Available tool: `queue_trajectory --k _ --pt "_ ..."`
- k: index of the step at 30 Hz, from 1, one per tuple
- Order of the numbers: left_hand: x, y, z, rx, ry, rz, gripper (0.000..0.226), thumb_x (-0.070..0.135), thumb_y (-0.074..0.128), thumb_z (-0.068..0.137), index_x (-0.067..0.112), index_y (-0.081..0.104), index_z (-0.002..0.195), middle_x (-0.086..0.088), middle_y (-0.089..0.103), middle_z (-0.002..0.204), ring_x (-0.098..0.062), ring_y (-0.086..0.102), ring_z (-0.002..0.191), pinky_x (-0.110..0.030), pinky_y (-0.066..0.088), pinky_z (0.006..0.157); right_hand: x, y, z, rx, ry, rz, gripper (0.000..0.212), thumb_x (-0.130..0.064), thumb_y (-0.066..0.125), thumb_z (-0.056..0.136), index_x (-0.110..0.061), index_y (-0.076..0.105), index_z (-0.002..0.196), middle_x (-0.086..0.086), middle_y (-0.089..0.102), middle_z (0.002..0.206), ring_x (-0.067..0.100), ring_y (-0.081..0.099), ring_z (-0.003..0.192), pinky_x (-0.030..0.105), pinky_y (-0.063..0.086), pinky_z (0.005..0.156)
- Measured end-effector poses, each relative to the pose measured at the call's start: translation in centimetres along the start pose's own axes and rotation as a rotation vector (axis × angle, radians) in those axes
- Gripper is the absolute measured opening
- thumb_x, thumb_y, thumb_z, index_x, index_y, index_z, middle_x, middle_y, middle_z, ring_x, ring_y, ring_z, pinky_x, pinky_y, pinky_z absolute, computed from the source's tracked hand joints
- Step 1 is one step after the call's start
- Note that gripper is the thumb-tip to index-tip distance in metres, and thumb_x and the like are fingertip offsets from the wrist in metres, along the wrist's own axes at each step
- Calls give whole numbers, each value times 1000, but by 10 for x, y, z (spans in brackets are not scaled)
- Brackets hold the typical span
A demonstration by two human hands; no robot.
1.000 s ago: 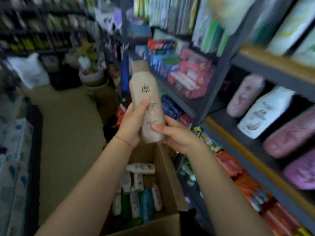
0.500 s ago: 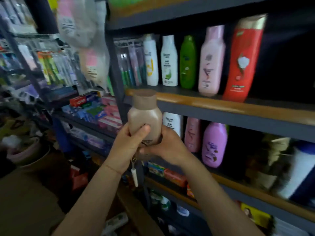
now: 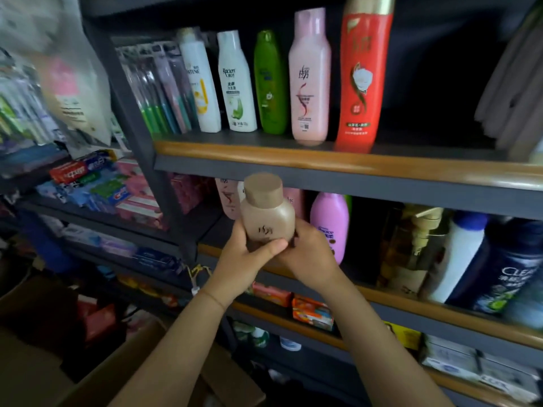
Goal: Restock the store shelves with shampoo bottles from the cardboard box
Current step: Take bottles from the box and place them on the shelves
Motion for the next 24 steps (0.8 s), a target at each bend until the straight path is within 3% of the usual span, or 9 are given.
queue_trajectory --k 5,9,12,14,16,18,21,24 --pt "20 -32 6 57 49 -5 71 48 79 77 37 42 136 18 63 120 4 61 110 -15 53 84 -33 8 13 -72 -55 44 40 -15 79 73 -21 63 109 -8 69 93 8 67 85 32 57 75" --pt "11 -54 12 75 52 15 91 60 75 68 25 40 144 9 61 130 -1 59 117 -23 52 95 -39 40 26 -122 -77 44 48 -22 76 76 -24 58 120 -5 68 110 11 64 99 31 55 84" --pt "-7 -58 14 67 -15 40 92 66 72 63 28 36 139 12 55 132 5 56 116 -12 49 87 -20 64 29 -181 -21 72 43 -16 66 88 -25 48 126 -5 64 114 11 62 104 27 53 87" --pt "-21 -54 15 41 -68 51 80 61 72 76 33 31 138 14 51 132 5 53 116 -6 46 80 -6 71 28 -168 2 76 39 -13 64 91 -27 45 122 -8 62 110 8 61 101 18 51 83" --pt "-29 -50 18 23 -101 50 61 44 65 92 34 28 139 15 50 129 3 53 114 -1 44 74 4 73 29 -127 21 91 40 -11 65 90 -26 45 122 -8 62 110 6 62 101 20 53 85" --pt "-31 -49 25 22 -92 62 53 34 61 97 38 26 136 22 48 121 11 49 106 3 41 73 11 72 33 -77 49 114 41 -11 65 90 -29 45 121 -14 62 106 -6 61 95 15 52 81" --pt "-32 -54 38 29 -68 34 51 28 61 97 39 29 136 21 50 122 18 48 103 2 41 76 10 70 44 -11 42 136 41 -7 63 91 -32 43 116 -24 57 98 -21 56 83 3 44 67" --pt "-40 -66 47 37 -77 24 56 35 61 96 36 32 144 14 53 132 11 51 111 -3 42 80 10 81 58 -28 55 137 42 -11 66 89 -32 43 117 -22 58 97 -17 57 83 2 43 67"
Point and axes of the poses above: each hand's wrist, its own z-axis towards the middle knuckle, its own y-axis out of the palm, x = y × z, the point moved 8 cm from there along z, towards the middle knuckle
